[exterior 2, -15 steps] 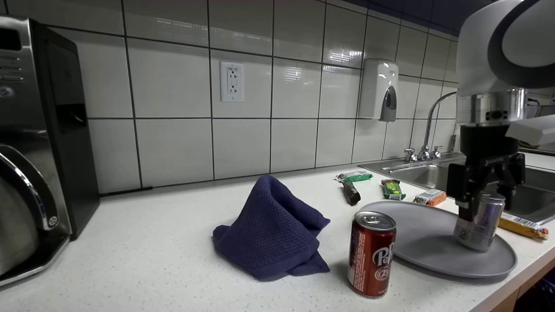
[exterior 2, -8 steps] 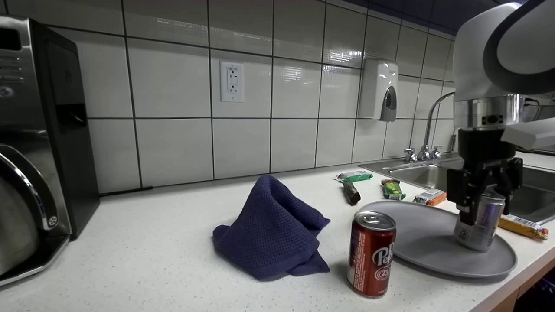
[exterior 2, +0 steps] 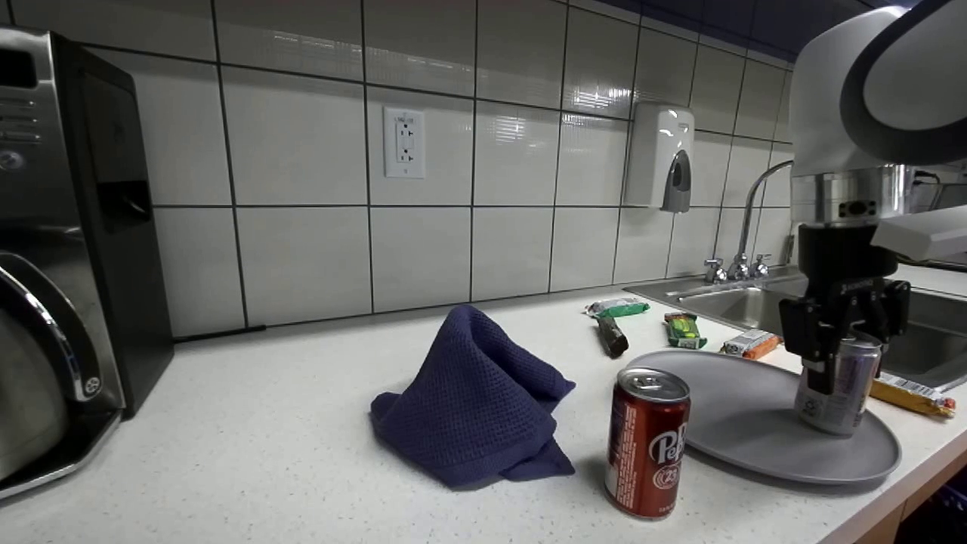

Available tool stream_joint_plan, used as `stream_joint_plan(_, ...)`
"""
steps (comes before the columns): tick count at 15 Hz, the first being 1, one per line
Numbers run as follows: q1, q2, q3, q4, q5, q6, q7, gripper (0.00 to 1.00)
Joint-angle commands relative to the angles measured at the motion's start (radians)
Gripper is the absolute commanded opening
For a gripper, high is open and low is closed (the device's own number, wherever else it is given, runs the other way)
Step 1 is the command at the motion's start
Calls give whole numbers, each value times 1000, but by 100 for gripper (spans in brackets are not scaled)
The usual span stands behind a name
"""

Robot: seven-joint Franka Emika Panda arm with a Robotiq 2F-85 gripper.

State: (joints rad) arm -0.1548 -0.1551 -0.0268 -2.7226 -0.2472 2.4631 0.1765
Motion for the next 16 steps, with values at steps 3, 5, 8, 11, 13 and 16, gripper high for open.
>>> stream_joint_plan(3,8,-9,-5,24,-14,-16,27,40)
stream_joint_plan(5,14,-16,2,36,-13,-25,33,40)
stream_joint_plan(8,30,-9,8,69,2,-35,39,40)
stream_joint_plan(11,46,2,16,102,4,-34,56,40)
stream_joint_plan(13,59,13,21,127,9,-34,66,40)
stream_joint_plan(16,81,19,32,157,14,-33,81,40)
